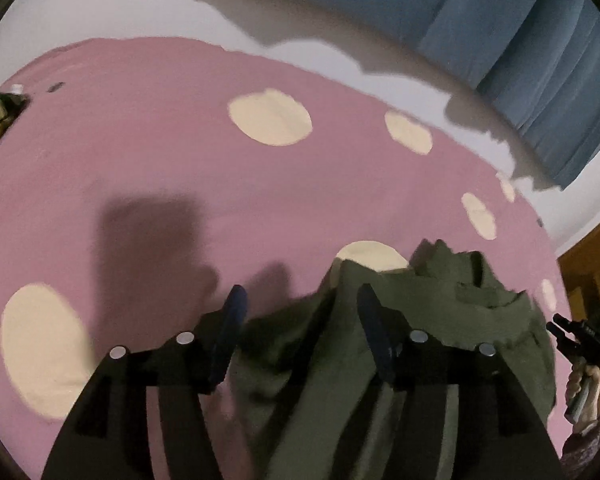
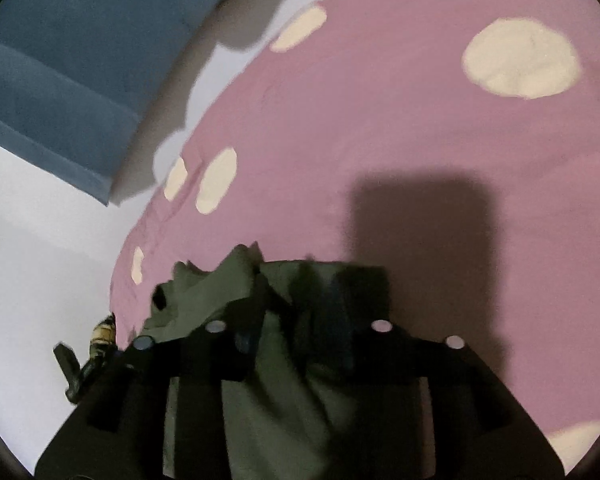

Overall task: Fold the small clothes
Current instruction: 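Open both grippers and withdraw them from the folded jacket, then grasp the olive jacket edge with the left gripper and lift it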

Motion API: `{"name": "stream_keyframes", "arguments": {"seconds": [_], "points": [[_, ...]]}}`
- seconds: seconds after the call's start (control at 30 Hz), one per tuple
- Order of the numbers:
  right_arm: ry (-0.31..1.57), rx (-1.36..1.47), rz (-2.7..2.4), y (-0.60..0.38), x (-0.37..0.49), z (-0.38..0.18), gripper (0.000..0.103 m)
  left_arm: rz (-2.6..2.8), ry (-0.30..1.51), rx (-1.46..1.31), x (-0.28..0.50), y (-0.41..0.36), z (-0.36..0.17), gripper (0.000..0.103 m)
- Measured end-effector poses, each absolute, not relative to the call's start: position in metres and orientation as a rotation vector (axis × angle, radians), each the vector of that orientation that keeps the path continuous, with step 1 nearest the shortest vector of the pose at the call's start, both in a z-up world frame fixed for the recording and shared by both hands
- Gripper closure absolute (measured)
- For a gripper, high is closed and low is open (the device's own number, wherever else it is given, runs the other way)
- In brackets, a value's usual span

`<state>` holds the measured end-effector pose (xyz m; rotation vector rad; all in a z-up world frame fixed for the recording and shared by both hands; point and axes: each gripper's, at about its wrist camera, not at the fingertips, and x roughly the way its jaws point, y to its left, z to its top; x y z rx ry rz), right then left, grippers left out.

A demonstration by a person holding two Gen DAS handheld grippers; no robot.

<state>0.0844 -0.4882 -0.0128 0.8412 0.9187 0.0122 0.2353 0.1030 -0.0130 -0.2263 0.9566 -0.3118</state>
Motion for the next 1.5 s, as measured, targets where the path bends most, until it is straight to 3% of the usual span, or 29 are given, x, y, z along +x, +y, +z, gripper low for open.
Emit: {"name": "stream_keyframes", "arguments": {"seconds": [0.1, 0.3, 0.67, 0.83, 1.0, 1.5], "points": [[0.872, 0.810, 0.005, -0.480, 0.060, 0.012, 0.056, -0.304, 0.932, -0.261, 0.198, 0.124, -0.005, 0.035], [0.798, 0.802, 0.124, -0.431, 0.021, 0.047, 0.044, -0.291, 0.929, -0.342, 0.128, 0.160, -0.011, 0.034], [0.903, 0.754, 0.467, -0.266, 0.009, 0.036, 0.039, -0.357, 0.925, -0.455, 0.064, 0.173, -0.027, 0.030], [0.969, 0.722, 0.498, -0.226, 0.013, 0.015, 0.033, -0.369, 0.956, -0.510, 0.055, 0.171, -0.040, 0.030], [1.102, 0.723, 0.472, -0.213, 0.016, -0.045, 0.031, -0.382, 0.984, -0.556, 0.053, 0.169, -0.050, 0.030], [1.043, 0.770, 0.521, -0.222, 0.005, -0.047, 0.031, -0.485, 1.114, -0.567, 0.109, 0.154, -0.078, 0.028]]}}
